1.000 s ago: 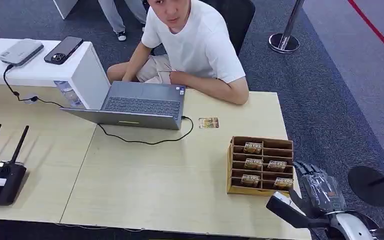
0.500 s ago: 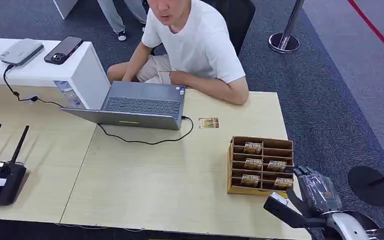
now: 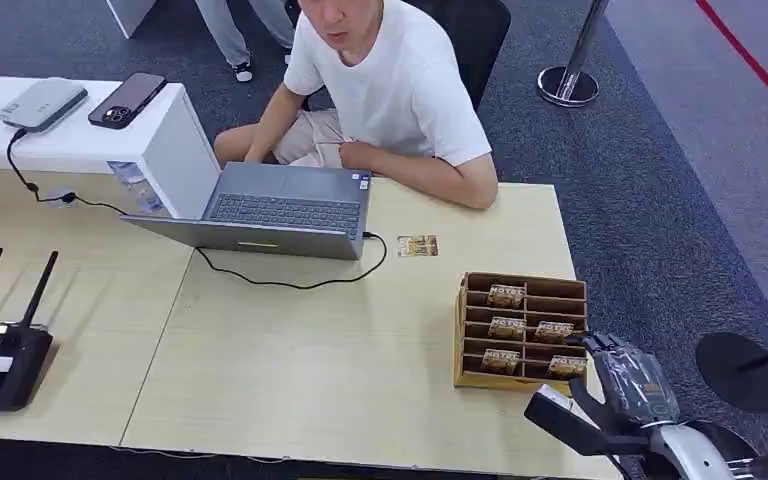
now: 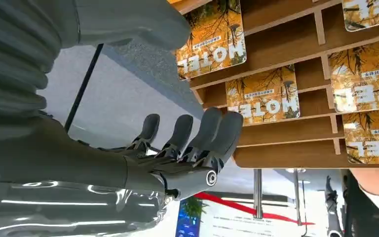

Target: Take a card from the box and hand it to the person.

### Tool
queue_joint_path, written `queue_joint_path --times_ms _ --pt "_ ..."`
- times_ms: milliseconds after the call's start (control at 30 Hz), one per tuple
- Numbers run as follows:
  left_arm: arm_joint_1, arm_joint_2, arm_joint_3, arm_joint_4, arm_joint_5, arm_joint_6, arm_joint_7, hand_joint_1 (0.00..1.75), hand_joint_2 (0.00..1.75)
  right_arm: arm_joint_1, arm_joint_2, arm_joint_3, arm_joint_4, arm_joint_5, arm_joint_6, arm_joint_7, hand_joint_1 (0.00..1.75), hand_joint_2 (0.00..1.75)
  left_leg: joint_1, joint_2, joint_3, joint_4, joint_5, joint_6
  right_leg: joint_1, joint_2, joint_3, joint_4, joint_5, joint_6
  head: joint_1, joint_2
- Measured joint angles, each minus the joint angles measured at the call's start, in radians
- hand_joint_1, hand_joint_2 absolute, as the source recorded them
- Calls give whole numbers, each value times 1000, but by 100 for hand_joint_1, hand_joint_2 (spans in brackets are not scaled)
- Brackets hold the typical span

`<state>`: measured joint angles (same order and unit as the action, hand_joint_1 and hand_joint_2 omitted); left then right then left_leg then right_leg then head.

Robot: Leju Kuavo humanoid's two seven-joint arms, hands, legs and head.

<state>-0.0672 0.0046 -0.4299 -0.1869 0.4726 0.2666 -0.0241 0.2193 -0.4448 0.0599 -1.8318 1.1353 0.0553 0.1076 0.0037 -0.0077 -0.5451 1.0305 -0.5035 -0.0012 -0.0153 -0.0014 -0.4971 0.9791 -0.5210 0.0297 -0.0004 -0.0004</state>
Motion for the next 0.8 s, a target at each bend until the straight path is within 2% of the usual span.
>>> queue_joint_path --times_ms 233,800 --pt "0 0 0 0 0 0 0 0 175 -4 0 9 11 -4 0 2 77 175 0 0 0 0 0 0 0 0 0 0 0 0 0 0" --pt "0 0 0 0 0 0 6 0 175 -18 -6 25 28 -14 5 8 72 175 0 0 0 0 0 0 0 0 0 0 0 0 0 0"
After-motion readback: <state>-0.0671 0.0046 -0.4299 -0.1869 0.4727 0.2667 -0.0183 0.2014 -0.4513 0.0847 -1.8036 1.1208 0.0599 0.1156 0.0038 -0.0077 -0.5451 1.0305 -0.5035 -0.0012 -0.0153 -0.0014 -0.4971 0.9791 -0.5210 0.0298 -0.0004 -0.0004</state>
